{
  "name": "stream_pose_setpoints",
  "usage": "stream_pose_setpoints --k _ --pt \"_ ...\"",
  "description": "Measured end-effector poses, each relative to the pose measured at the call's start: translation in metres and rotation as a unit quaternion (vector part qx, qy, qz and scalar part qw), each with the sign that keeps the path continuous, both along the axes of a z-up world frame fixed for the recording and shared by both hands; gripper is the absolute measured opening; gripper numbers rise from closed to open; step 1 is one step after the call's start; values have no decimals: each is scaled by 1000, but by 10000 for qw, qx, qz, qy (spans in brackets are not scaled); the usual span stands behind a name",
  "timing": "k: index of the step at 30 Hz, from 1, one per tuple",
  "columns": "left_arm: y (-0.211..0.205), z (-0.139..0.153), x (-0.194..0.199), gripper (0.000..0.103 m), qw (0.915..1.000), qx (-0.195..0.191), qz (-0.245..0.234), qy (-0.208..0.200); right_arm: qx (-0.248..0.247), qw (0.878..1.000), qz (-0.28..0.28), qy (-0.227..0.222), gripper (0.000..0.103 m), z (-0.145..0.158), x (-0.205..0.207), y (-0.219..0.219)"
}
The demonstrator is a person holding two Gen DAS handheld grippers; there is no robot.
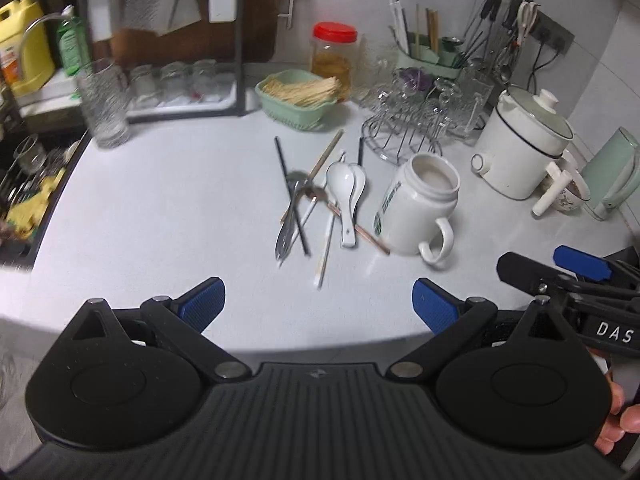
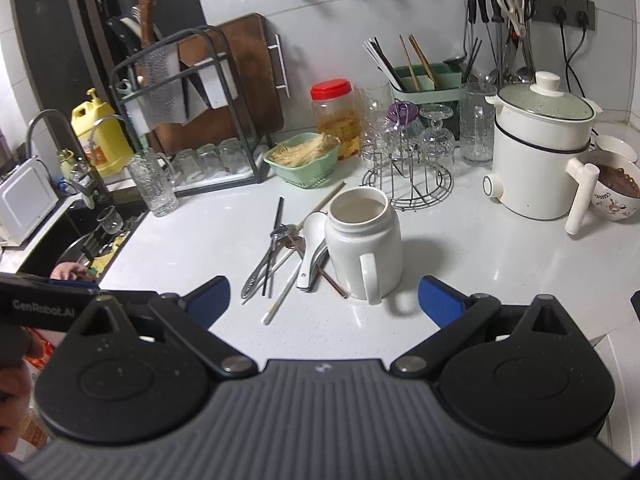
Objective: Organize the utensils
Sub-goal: 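Grasp the metal spoon with the left tool while the right tool grips the white mug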
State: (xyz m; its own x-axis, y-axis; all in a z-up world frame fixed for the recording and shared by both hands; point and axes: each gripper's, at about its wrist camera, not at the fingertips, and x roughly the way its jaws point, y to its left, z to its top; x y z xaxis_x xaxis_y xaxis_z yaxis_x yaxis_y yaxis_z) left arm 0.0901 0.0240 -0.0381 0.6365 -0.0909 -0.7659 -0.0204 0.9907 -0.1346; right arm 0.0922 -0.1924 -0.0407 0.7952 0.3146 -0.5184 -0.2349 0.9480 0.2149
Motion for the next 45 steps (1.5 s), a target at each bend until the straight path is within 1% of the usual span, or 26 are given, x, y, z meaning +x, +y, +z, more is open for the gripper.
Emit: stream_pose_setpoints --k 4,7,12,17,19,22,24,27,30,31,33,36,39,40,41,43,45 --pt "8 -12 29 101 9999 -79 -103 -37 -226 9997 9 51 99 -7 17 9" --pt "11 -19 49 101 9995 -37 -296 -137 -211 9997 -111 95 99 -10 31 13" --pt "23 -37 89 100 9985 -178 -520 -24 -373 9985 -360 159 98 -21 57 24" --pt "37 -56 127 100 9970 -226 -729 112 -159 9973 -653 291 98 -31 82 23" --pt "42 -65 141 94 9956 -344 -847 202 -197 9958 -816 370 98 -35 92 24" --pt "45 -79 160 88 9944 -316 -959 302 -435 9933 -1032 273 99 -38 104 27" --pt "49 -89 173 86 9933 -405 -1009 390 -611 9924 -1038 235 99 -42 112 31" --pt "54 -104 188 78 9914 -558 -1074 492 -764 9917 -997 276 99 -49 126 37" --pt "62 -120 204 70 9891 -775 -1127 551 -1059 9884 -1072 213 99 -54 138 44" --pt "65 -125 209 66 9885 -829 -1130 561 -1106 9879 -1068 187 99 -55 141 47" --pt "69 -135 218 63 9876 -885 -1157 580 -1161 9876 -1046 163 99 -56 146 51" --pt "70 -146 230 58 9880 -737 -1237 557 -1444 9849 -949 131 99 -58 152 62" --pt "72 -153 239 54 9876 -657 -1316 553 -1522 9843 -849 275 98 -65 158 70" --pt "72 -155 241 51 9873 -649 -1335 560 -1588 9832 -852 293 93 -67 159 73" --pt "72 -156 242 50 9869 -655 -1357 570 -1673 9815 -888 291 91 -68 160 76" --pt "72 -159 246 45 9856 -725 -1420 561 -1666 9807 -974 317 90 -67 160 77" --pt "69 -161 248 40 9846 -706 -1503 555 -1623 9809 -1023 337 89 -67 160 77"
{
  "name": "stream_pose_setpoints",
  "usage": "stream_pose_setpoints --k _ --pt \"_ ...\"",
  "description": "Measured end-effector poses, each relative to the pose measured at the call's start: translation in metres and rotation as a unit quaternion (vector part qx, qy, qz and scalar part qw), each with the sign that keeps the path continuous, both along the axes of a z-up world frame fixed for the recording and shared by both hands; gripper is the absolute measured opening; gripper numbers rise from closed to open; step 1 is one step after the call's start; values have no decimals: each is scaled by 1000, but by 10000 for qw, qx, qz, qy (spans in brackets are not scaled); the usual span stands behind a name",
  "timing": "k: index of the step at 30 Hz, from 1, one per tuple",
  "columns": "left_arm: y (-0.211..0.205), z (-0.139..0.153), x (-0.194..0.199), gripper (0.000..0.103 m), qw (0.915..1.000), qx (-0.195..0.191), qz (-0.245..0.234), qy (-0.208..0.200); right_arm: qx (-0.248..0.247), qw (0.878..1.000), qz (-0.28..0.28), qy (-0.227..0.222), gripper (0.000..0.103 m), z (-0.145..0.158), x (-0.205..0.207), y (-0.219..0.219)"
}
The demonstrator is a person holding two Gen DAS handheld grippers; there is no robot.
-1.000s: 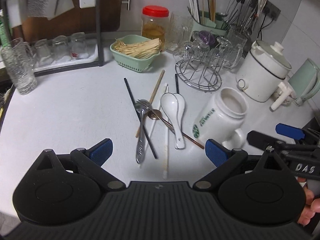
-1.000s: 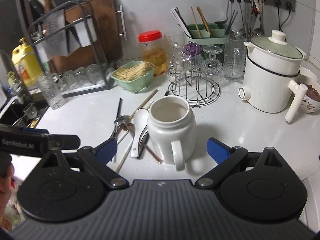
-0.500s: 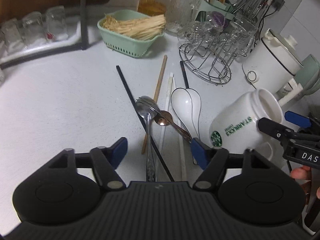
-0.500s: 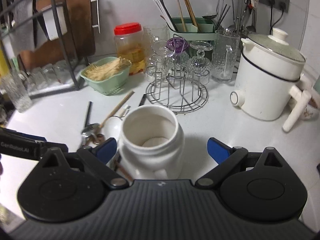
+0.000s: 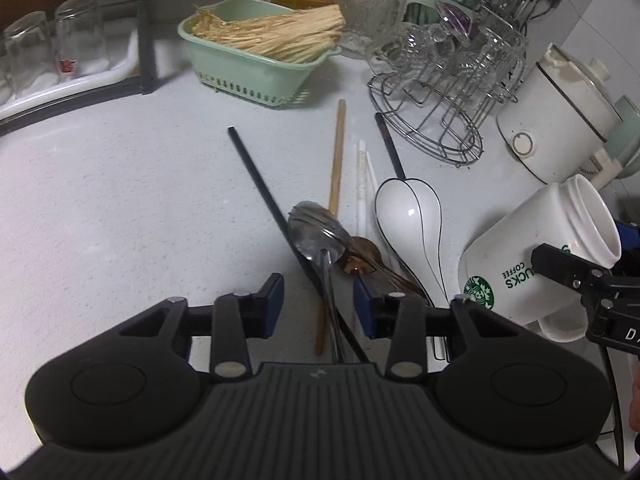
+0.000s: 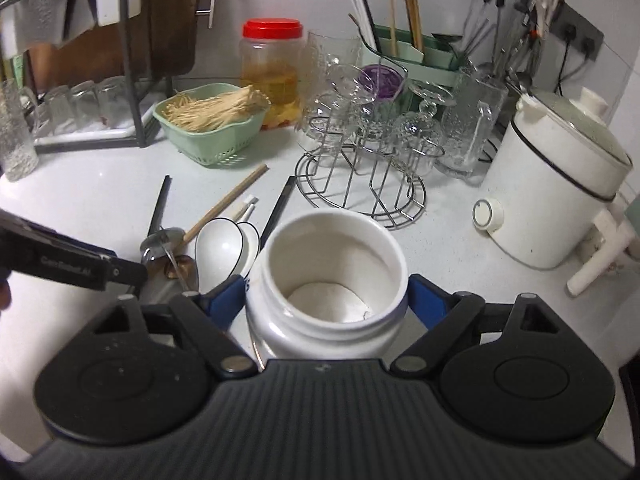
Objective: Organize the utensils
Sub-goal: 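Grasp the metal spoon with the left tool while the right tool grips the white mug, then lift the metal spoon with the left tool and carry it over the mug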
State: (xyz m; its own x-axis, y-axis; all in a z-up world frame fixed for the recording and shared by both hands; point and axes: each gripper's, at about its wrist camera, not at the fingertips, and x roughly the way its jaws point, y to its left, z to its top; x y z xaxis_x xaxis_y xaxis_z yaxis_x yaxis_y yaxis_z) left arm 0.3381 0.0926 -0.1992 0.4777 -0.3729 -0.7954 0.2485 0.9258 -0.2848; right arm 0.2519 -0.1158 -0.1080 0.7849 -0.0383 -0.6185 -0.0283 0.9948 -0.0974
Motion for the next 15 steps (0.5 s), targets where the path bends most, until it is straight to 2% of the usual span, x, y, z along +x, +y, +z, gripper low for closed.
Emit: stream_pose_setpoints --k 8,13,15 --pt "-16 -4 4 19 9985 429 -337 -95 19 9998 -198 -38 89 -2 -1 5" --pt "-16 -2 11 8 9976 560 -409 57 36 9995 -321 55 90 0 4 8" --pt "-14 -1 13 6 9972 592 -445 99 40 9993 -355 86 90 1 5 9"
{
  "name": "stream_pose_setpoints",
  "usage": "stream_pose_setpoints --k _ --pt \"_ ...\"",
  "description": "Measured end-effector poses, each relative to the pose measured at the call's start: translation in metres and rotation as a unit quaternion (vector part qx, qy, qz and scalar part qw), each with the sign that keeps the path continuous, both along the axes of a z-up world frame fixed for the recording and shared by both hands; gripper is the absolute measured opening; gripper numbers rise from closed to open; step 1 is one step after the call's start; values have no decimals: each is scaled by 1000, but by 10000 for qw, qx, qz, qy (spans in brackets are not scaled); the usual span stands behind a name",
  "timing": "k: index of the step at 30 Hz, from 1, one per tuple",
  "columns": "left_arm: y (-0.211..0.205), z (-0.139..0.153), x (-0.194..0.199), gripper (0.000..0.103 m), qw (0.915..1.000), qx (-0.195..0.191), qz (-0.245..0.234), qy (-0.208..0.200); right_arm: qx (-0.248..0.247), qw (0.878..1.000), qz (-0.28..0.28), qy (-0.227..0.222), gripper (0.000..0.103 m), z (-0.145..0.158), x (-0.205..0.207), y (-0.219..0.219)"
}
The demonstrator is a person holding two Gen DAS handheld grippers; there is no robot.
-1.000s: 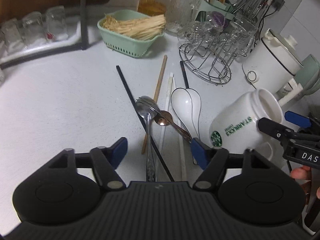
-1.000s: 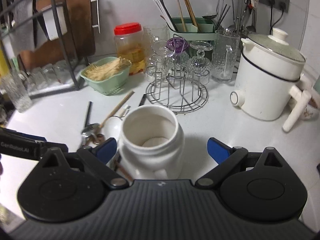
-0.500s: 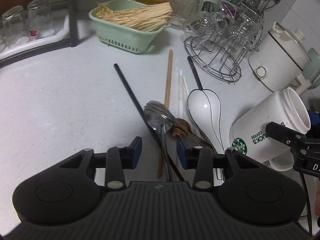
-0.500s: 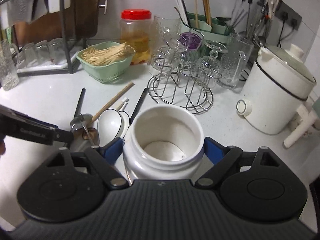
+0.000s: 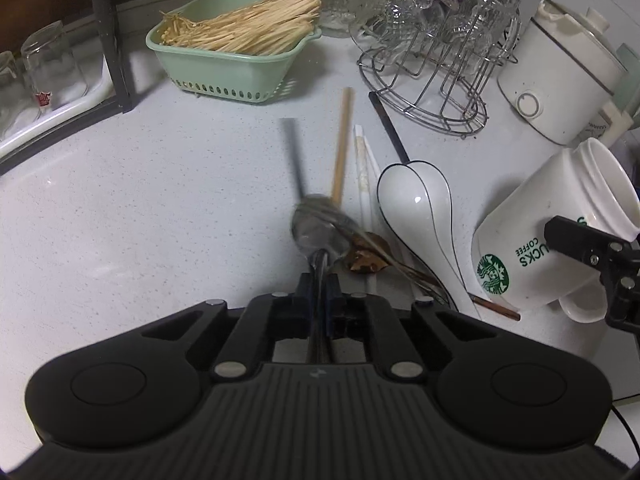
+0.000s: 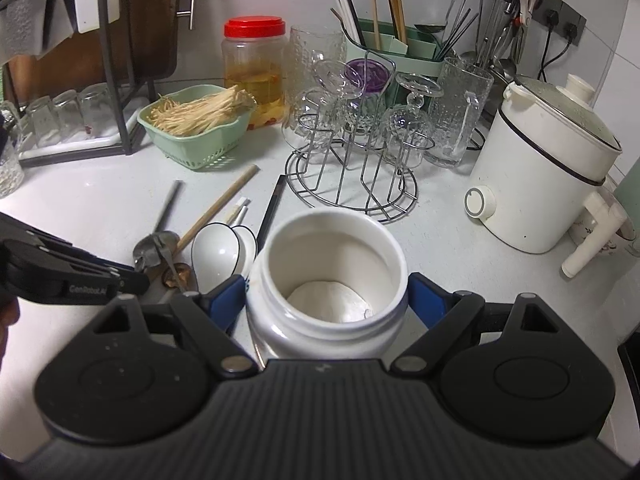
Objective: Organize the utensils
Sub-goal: 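Lift the metal spoon with the left tool and carry it over the mug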
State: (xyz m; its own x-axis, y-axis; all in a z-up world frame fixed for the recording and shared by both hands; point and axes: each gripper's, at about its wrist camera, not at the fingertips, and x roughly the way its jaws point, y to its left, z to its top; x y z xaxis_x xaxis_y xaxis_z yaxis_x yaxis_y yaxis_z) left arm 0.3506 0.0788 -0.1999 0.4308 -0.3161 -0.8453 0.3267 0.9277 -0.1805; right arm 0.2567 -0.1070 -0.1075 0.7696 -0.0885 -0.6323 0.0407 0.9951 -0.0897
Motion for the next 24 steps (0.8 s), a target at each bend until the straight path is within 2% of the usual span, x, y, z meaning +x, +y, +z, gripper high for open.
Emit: stream_pose_setpoints --k 9,16,24 --pt "22 22 -8 6 9993 -275 256 -41 7 10000 -55 21 90 0 0 2" --pt "27 51 -14 6 9968 -543 462 -355 -1 9999 107 32 89 1 -3 7" --pt "17 85 -21 6 9936 -806 463 -636 -40 9990 447 50 89 1 -8 15"
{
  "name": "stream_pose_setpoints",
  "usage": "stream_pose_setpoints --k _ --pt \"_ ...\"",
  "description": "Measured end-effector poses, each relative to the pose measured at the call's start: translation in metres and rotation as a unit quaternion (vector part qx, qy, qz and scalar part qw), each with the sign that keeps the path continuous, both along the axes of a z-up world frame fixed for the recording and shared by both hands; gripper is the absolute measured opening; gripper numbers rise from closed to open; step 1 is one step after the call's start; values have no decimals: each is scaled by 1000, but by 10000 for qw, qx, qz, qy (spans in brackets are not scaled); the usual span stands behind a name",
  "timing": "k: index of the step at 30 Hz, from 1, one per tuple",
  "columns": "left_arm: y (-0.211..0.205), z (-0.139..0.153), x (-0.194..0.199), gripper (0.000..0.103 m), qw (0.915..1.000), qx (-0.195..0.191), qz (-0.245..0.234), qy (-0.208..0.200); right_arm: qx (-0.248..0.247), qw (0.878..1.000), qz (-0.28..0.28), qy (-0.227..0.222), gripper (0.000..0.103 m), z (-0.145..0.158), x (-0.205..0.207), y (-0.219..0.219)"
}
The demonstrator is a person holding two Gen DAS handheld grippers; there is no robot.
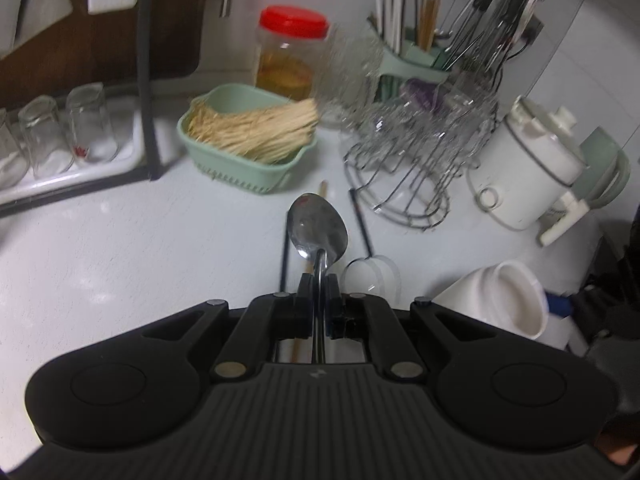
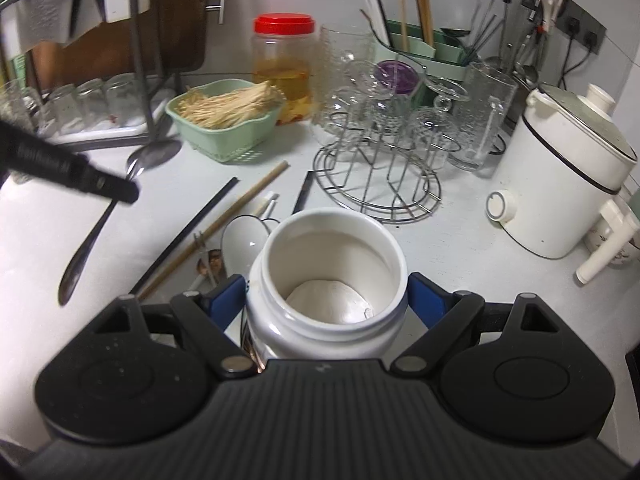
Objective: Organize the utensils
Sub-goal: 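Lift the metal spoon with the left tool and carry it over the mug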
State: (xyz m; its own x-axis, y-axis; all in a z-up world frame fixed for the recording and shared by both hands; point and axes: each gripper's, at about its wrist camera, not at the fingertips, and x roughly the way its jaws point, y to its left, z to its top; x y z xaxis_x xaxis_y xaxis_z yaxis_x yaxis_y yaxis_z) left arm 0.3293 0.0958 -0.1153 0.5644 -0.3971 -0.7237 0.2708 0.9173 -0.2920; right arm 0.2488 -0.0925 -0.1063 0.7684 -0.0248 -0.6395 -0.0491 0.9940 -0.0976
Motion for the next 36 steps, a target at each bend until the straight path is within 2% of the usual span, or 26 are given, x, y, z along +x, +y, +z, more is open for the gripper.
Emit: stream_pose_setpoints --k 9,14,18,23,29,36 --pt "-29 55 8 6 9972 -504 -321 -458 11 9997 225 126 89 2 2 -4" --pt "-64 64 19 6 9942 -711 -603 -539 30 9990 445 78 89 1 -2 -8" --pt "-93 62 28 6 9919 -808 -850 -488 195 9982 571 11 89 3 -1 -14" --pt "-118 55 32 6 9904 -709 -1105 -424 492 9967 641 -11 88 4 -1 -24" --pt "-132 42 33 6 9892 -770 -1199 -348 542 9950 838 29 88 5 -6 -28" --pt "-133 28 36 6 9896 -667 -1248 -267 823 9937 749 125 88 -2 -8 -36"
